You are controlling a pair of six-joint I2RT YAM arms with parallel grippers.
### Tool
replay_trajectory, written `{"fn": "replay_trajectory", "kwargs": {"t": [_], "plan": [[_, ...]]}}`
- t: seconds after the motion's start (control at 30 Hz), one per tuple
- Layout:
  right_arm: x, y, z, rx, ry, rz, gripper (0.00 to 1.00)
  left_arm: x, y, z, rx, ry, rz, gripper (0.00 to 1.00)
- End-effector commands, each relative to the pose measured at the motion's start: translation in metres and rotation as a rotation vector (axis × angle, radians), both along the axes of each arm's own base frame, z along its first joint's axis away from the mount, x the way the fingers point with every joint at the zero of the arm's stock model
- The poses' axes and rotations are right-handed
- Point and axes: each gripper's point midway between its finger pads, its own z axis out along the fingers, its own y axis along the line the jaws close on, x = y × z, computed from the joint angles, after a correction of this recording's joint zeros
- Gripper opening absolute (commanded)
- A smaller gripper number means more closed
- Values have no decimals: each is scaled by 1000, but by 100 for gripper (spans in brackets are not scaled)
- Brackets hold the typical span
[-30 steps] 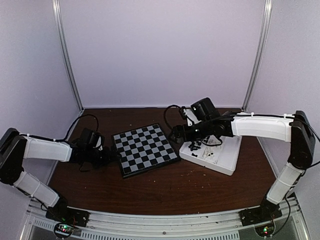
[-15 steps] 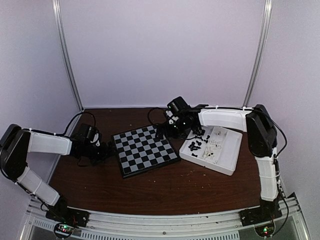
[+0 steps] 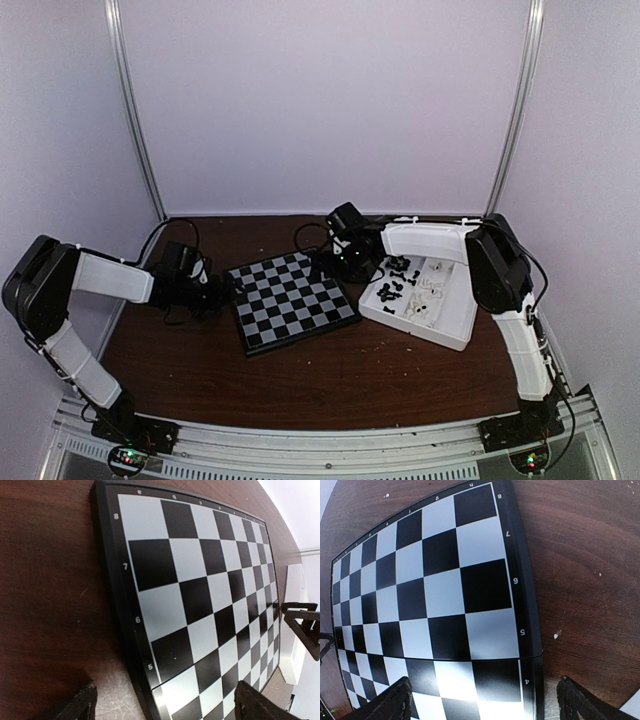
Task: Set up the chess pieces on the board
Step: Adjust the chessboard at the center of the board.
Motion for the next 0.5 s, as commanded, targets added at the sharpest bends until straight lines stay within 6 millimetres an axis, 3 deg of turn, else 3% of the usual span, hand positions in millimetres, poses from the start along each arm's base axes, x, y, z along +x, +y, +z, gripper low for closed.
{"fn": "replay_trajectory", "kwargs": {"t": [0.0, 0.23, 0.47], "plan": [[0, 2, -5, 21, 36, -29, 100, 14, -8, 6, -31, -32, -27, 96], [-23, 26, -1, 174, 130, -19, 100, 24, -12, 9, -8, -58, -54, 96], [-47, 23, 16, 230, 148, -31, 100, 31, -25, 1, -40, -38, -106, 95]]}}
